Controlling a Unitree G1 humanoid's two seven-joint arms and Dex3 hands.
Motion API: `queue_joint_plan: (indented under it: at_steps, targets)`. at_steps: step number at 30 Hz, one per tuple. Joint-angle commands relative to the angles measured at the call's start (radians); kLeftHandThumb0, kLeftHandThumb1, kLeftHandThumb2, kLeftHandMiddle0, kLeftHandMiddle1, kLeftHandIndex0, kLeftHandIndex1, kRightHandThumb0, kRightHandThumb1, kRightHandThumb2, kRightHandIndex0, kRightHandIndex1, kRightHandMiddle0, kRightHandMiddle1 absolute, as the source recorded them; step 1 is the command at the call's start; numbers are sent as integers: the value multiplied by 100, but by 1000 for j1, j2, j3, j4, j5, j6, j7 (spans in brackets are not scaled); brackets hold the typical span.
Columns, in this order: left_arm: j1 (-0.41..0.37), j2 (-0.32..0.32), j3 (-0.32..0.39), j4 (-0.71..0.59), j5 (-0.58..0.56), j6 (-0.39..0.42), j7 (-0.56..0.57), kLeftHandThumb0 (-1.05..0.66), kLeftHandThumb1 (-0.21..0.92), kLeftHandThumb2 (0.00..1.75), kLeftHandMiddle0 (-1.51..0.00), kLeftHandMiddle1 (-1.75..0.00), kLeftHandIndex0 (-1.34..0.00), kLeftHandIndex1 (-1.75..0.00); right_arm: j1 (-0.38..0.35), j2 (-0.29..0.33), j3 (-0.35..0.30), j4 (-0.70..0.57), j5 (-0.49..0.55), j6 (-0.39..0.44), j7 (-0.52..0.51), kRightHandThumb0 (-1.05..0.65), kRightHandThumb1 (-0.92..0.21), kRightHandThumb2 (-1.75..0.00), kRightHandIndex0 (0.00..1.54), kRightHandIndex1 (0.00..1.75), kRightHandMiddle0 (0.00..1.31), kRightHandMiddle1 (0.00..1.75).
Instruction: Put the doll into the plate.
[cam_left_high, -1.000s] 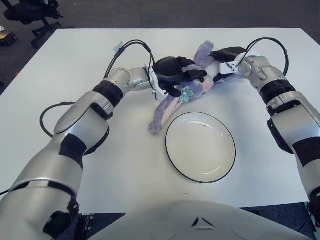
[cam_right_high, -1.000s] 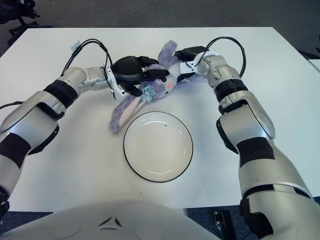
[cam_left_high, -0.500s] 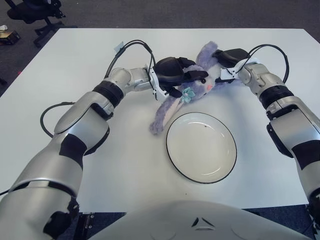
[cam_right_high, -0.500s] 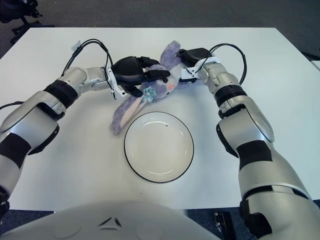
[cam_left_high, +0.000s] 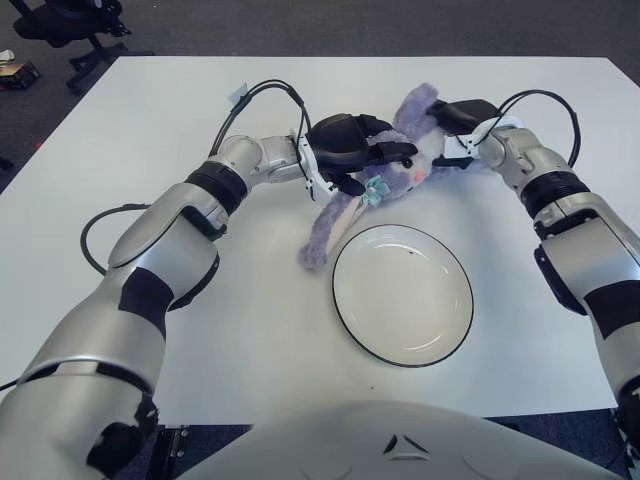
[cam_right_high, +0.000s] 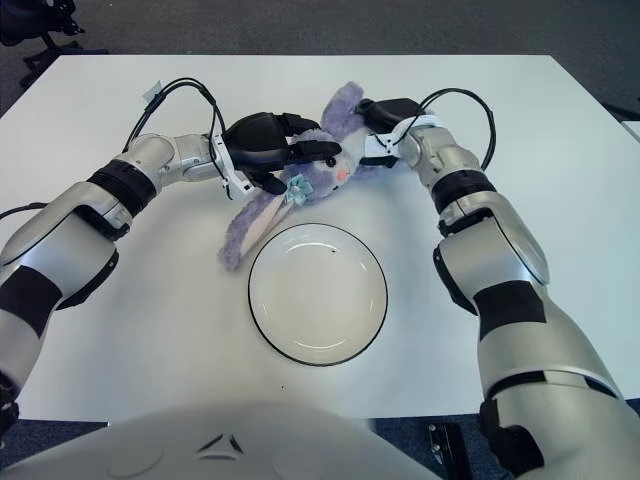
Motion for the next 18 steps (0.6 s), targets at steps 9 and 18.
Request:
queue_joint_plan:
  at_steps: [9,18]
  targets:
    - [12,-54,-55,85,120,144,405,-50,92,59,-89,-5,-75,-12,-58,-25,25,44,-14,-21,207,0,-31,-131,64,167,41,175]
    - [6,-73,-62,107,120,192,478,-48,92,46,-89,-4,-74,-13,-117,-16,48,58,-24,40,389,0,-31,-131,63,169,40,175]
